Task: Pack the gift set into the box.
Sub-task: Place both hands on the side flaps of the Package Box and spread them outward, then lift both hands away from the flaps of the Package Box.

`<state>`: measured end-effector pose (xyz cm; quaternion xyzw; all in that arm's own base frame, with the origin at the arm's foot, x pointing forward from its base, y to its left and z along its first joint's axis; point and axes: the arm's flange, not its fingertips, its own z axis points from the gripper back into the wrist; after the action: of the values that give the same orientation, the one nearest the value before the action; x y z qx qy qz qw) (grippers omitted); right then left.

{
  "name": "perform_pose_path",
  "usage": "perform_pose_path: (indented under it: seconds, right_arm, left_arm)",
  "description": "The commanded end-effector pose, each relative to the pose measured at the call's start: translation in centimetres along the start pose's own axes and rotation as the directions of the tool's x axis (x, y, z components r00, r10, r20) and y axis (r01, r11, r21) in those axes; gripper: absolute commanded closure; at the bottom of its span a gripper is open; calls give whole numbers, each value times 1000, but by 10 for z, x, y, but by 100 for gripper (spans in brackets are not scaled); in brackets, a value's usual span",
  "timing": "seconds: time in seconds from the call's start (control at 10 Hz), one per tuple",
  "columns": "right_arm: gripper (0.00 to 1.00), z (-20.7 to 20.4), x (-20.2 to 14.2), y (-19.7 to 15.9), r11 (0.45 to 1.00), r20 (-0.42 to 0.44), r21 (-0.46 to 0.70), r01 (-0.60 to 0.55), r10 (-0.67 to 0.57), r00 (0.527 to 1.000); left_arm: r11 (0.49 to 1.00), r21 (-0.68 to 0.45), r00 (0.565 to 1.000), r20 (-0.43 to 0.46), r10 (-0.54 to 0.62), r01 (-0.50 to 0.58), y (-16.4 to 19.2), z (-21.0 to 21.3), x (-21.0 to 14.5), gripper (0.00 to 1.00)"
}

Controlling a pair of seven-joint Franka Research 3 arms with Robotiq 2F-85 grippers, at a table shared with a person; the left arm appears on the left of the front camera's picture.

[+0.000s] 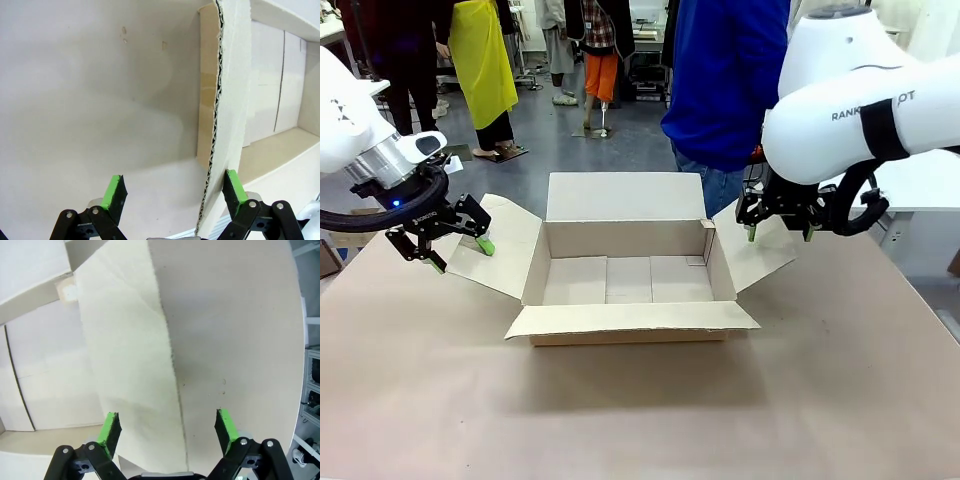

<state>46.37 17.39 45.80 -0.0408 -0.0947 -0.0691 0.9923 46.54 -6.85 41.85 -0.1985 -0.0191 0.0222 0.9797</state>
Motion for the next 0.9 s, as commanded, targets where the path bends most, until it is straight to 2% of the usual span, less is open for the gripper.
perform_pose_path:
  seconds: [0.0, 0.8]
  right_arm:
    - [0, 2, 5, 0, 1000, 6, -26, 9, -8, 1000]
    - [0, 2, 5, 0, 1000, 6, -26, 9, -8, 1000]
  left_arm:
    - [1000, 13, 1000, 2, 8, -8, 0, 0, 0, 0]
    - [1000, 13, 1000, 2, 8, -8, 0, 0, 0, 0]
